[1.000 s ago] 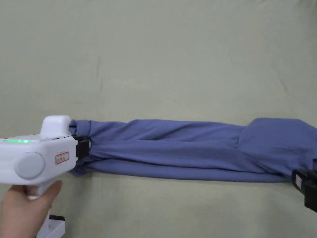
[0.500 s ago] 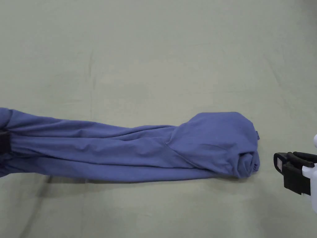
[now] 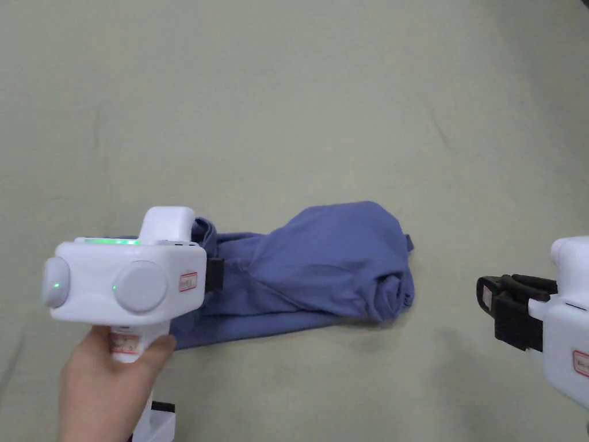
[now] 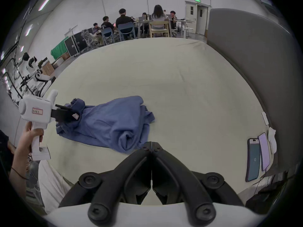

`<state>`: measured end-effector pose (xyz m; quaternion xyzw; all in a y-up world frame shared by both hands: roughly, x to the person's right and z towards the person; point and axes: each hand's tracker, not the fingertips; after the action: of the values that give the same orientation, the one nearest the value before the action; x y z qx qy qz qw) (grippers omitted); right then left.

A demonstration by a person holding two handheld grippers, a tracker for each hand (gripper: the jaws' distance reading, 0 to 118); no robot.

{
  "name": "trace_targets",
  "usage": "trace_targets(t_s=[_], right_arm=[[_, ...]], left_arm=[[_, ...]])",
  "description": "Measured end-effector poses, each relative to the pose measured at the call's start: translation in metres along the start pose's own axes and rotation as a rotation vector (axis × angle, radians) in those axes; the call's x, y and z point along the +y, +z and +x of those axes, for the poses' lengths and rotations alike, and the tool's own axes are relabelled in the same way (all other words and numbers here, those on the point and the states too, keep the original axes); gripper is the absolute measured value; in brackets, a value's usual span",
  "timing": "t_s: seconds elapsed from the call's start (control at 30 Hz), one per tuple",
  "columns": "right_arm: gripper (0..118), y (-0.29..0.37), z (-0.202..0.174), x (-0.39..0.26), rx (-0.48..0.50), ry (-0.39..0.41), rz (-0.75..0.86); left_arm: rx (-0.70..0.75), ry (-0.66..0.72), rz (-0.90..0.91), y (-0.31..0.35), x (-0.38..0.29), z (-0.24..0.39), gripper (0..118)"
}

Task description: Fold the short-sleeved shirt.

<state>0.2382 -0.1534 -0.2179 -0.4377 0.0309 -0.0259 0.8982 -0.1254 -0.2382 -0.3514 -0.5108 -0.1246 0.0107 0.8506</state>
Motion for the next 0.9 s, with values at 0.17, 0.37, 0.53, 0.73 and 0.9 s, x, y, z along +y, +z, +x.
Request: trace_targets(t_s=[0.17,0.37,0.53,0.73,0.9], right_arm=[[2,-0.005,0.004,0.0,0.023,-0.034,-0.01],[2,-0.006,-0.008,0.0,0.051,-0.016,-0.003],[2,-0.005,-0.011,-0.003,0.048,-0.002,-0.016],[2,-0.008,-0.003,-0.008,0.014,-0.011,-0.047],[2,-0.005,-0.001,-0.01,0.01,-0.008,-0.054]], left_arm=[[0.1,0.029,0.17,0.09,-0.002,-0.037,98],[0.086,0.164,0.107,0.107,0.012,-0.076,97],[0.071,-0.006,0.03,0.032,0.013,-0.018,0],[0.014,-0.165,-0.043,-0.025,-0.001,0.062,0],[-0.161,-0.094,0.009,0.0,0.006,0.09,0]])
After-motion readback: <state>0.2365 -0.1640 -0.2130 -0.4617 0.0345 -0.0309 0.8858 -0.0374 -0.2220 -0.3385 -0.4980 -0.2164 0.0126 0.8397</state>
